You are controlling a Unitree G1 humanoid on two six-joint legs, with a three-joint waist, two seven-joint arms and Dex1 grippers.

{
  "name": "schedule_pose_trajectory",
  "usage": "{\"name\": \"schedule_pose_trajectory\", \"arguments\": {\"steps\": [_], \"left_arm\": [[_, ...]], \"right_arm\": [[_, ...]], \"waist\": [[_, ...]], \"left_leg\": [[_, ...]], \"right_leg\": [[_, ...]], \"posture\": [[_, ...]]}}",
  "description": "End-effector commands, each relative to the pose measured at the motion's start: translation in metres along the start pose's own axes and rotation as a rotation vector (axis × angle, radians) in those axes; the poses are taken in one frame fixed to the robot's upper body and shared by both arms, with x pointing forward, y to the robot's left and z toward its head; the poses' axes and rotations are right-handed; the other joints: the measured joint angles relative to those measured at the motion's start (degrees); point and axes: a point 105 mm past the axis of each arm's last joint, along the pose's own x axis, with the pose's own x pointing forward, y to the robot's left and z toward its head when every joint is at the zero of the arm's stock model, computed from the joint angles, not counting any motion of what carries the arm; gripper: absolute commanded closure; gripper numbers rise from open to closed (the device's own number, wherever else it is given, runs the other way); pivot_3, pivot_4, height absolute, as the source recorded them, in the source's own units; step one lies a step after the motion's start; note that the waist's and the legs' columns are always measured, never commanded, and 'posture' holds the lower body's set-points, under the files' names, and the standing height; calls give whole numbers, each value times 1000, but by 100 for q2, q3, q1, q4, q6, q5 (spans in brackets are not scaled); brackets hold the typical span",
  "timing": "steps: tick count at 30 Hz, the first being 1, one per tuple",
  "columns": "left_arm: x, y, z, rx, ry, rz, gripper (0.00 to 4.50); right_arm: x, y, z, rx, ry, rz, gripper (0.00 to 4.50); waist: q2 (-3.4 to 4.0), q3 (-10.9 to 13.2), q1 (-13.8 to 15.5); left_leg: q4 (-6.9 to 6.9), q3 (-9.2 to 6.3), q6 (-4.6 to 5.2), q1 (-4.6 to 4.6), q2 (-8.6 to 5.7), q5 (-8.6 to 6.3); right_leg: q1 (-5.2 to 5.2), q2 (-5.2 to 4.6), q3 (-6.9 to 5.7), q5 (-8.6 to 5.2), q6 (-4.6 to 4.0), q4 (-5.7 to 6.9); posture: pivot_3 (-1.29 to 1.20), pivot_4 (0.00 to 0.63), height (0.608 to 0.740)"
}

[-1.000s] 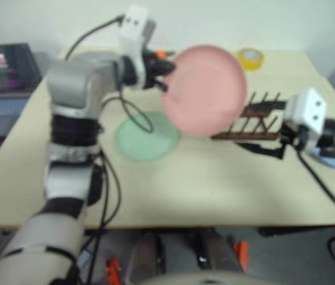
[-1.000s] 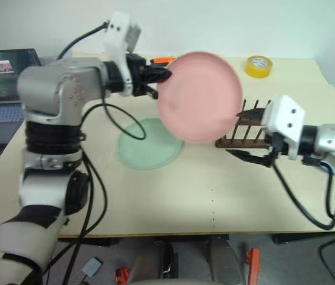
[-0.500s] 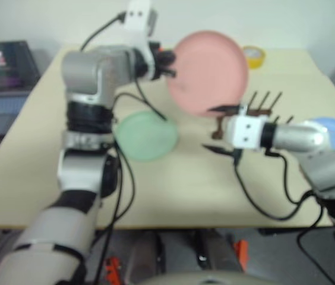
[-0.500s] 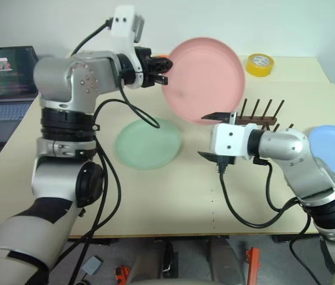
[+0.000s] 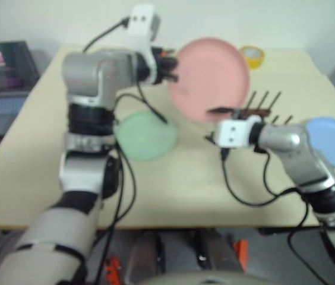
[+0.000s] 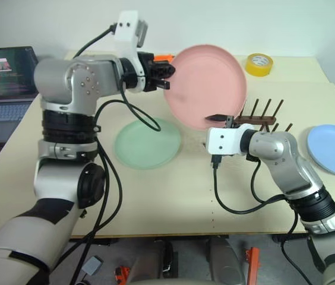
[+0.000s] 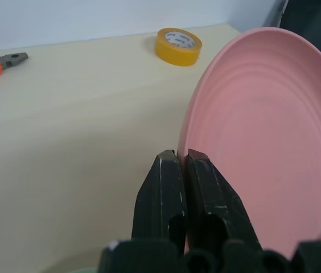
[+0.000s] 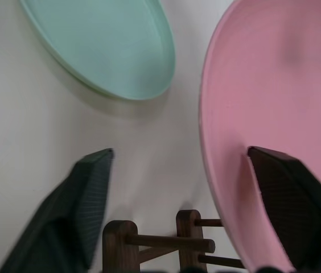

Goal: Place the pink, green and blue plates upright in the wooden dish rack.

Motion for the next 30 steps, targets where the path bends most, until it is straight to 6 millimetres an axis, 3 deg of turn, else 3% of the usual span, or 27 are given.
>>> {"name": "schedule_pose_trajectory", "arguments": {"steps": [1, 8, 25, 26, 30], "left_arm": [[-4, -10, 12, 40, -44, -23, 4500], [-1, -3, 6, 83, -25, 23, 4500], [3, -5, -4, 137, -7, 27, 4500], [4, -5, -5, 138, -6, 24, 3999], [5, -7, -5, 144, -12, 12, 2694]], "right_arm": [[-2, -17, 11, -47, -32, -58, 1975], [-4, -17, 14, -54, -38, -57, 4413], [-3, -14, 14, -44, -48, -38, 4462], [-3, -14, 13, -45, -44, -38, 4500], [-4, -14, 11, -44, -38, -42, 4500]], "waist": [[0, 0, -4], [0, 0, -4], [0, 0, 1], [0, 0, 0], [0, 0, 3]], "left_leg": [[0, 1, 0, 0, -1, 0], [0, 0, -1, 2, 0, 1], [0, -1, -2, 2, 0, 1], [0, -1, -2, 2, 0, 1], [1, -2, -2, 2, 0, 1]], "right_leg": [[0, 0, 1, 0, 0, 0], [0, 0, 1, 1, -1, 3], [1, 0, 0, 2, -2, 3], [1, 0, 0, 2, -3, 3], [1, 0, -1, 2, -3, 4]], "posture": [[0, 150, 740], [0, 150, 740], [0, 150, 740], [0, 150, 740], [0, 150, 740]]}}
